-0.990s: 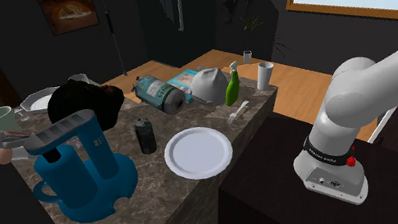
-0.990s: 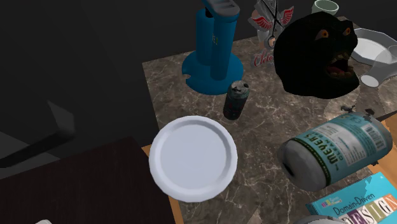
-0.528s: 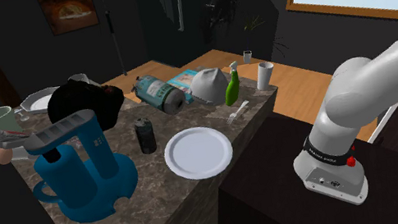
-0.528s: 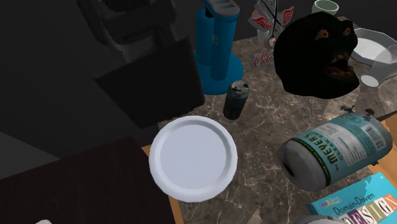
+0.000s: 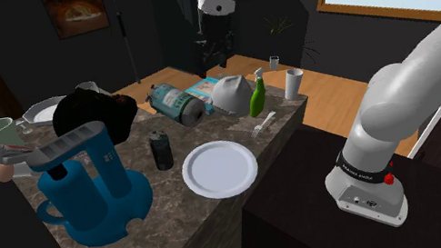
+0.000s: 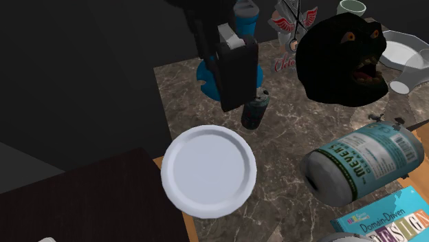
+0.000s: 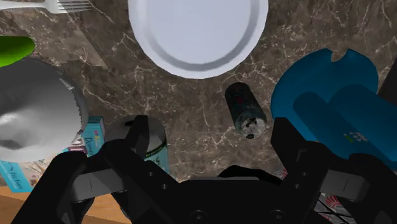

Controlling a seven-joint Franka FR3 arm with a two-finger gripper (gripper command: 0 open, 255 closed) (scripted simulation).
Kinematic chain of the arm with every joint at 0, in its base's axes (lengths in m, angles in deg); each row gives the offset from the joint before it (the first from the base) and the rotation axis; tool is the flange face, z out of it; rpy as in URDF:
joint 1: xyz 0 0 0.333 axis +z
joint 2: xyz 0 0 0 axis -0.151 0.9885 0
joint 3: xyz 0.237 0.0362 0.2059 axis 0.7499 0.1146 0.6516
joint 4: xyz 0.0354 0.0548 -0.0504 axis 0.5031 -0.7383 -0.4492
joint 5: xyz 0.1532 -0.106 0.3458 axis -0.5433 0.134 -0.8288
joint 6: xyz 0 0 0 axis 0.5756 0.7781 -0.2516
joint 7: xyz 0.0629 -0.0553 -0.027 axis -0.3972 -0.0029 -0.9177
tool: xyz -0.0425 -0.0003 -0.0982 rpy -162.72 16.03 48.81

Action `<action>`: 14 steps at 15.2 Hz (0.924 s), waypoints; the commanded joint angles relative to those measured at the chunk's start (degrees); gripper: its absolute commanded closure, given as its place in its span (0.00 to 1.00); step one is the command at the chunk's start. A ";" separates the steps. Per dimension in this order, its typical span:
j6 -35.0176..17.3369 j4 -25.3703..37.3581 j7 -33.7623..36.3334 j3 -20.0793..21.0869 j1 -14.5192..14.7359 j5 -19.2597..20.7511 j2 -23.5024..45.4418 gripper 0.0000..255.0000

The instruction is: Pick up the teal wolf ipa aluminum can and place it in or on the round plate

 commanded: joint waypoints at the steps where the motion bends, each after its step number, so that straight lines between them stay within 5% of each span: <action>1: -2.55 0.99 1.60 1.19 -0.08 0.19 3.84 0.00; 14: -15.71 13.23 14.79 6.37 0.70 8.14 32.60 0.00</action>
